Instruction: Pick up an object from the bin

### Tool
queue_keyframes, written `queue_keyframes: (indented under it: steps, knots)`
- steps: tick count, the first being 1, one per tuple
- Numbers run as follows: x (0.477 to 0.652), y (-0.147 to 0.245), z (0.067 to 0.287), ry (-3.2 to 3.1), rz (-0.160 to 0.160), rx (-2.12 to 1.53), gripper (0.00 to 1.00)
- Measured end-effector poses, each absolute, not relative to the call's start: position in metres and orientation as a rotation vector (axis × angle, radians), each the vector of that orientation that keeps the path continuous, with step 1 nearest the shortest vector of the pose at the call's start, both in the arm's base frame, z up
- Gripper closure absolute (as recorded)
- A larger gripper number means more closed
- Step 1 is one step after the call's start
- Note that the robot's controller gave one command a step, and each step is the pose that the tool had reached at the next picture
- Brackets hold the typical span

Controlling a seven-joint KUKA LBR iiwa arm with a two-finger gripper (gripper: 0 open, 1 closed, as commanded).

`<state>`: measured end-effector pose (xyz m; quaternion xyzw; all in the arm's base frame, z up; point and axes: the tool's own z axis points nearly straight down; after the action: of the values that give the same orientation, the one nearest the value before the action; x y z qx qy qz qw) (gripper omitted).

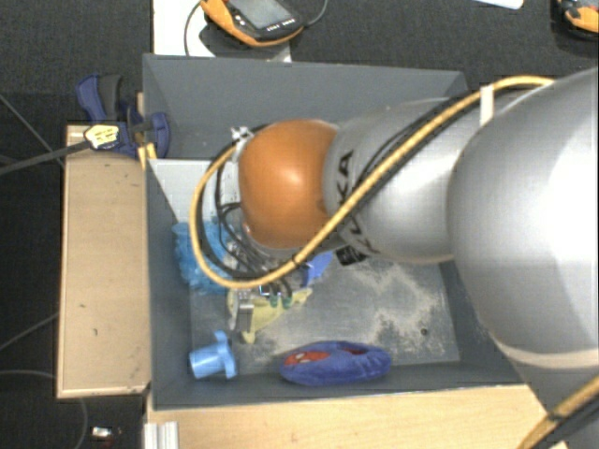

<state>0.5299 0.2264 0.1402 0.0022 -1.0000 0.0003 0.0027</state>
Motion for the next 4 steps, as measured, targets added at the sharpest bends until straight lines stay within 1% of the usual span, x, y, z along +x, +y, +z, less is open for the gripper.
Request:
queue_keyframes:
  steps: [1, 2, 3, 4]
  knots:
    - [0.532, 0.225, 0.145, -3.143, -0.002, -0.004, 0.0]
    - [0.519, 0.211, 0.203, -3.137, 0.002, 0.001, 0.0]
    - [0.505, 0.221, 0.261, -3.135, 0.003, 0.029, 0.0]
    - [0.497, 0.236, 0.221, -3.131, -0.002, 0.285, 0.0]
